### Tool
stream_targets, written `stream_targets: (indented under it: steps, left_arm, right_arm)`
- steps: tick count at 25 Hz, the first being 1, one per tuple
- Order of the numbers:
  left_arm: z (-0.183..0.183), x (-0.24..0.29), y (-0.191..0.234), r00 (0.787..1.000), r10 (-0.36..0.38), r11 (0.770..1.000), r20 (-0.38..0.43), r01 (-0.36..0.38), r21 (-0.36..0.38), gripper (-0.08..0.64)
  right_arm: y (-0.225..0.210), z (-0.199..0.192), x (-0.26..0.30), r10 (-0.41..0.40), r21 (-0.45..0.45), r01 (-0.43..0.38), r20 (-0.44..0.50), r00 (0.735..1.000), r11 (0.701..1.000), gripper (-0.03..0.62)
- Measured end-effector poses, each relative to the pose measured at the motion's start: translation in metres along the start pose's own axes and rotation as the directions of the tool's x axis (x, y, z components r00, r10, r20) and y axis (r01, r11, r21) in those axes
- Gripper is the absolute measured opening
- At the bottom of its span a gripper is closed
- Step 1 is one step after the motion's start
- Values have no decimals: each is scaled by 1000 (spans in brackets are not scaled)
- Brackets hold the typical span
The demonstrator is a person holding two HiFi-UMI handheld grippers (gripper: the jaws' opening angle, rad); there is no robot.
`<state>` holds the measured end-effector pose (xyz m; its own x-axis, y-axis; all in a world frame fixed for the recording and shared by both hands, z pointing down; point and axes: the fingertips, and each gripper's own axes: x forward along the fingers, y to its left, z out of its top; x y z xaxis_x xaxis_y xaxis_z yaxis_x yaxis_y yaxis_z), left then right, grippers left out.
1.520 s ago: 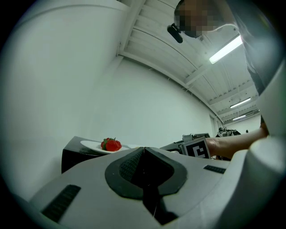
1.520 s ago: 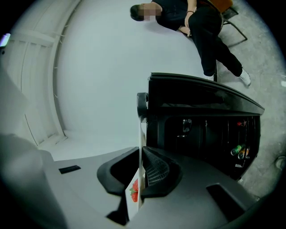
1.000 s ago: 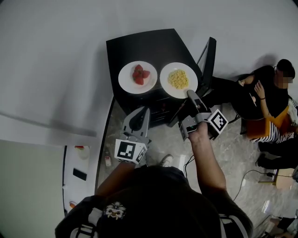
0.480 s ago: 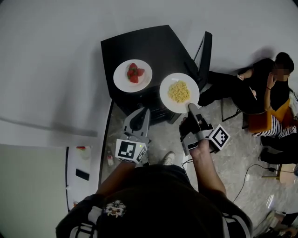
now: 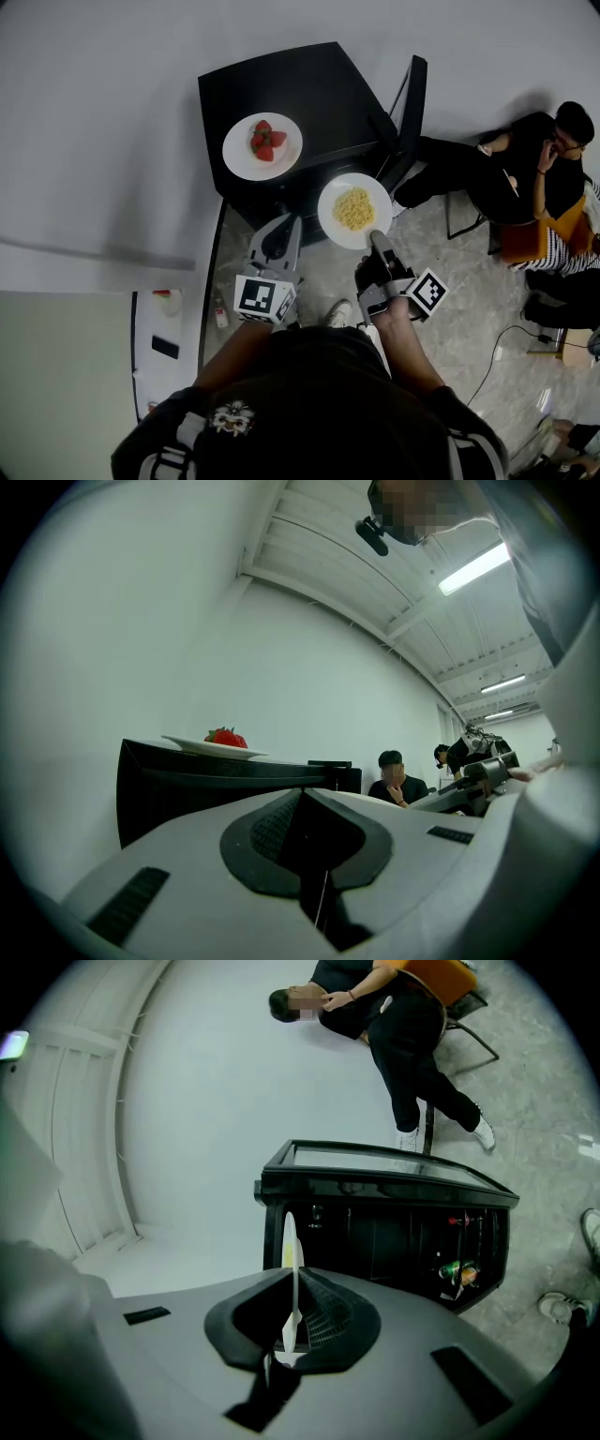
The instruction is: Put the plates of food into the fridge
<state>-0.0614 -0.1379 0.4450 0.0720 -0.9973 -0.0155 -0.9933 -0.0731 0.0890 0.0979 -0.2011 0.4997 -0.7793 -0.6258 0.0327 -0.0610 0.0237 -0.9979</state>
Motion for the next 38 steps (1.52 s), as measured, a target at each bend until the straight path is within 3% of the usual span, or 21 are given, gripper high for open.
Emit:
stream_targets:
  steps: [9,18,33,38]
  left_arm:
    - [-14,-2,7,998,34,999,-44,-35,-12,23]
    - [-23,-1,19,997,52,998,-62,-55,-44,23]
    - [-34,7,38,991,95,993,-95,-101,-60,23]
    - [-35,9,43,991,101,992,-89,-108,-71,23]
  right_arm:
    - [-53,-2,37,-61,-39,60,-19,998,997,34]
    - [-89,7,81,-124,-62,126,41,991,990,34]
    - [-95,22,151,-134,-44,137,62,989,990,34]
    - [-97,28,165,-138,-1,138,74,988,990,34]
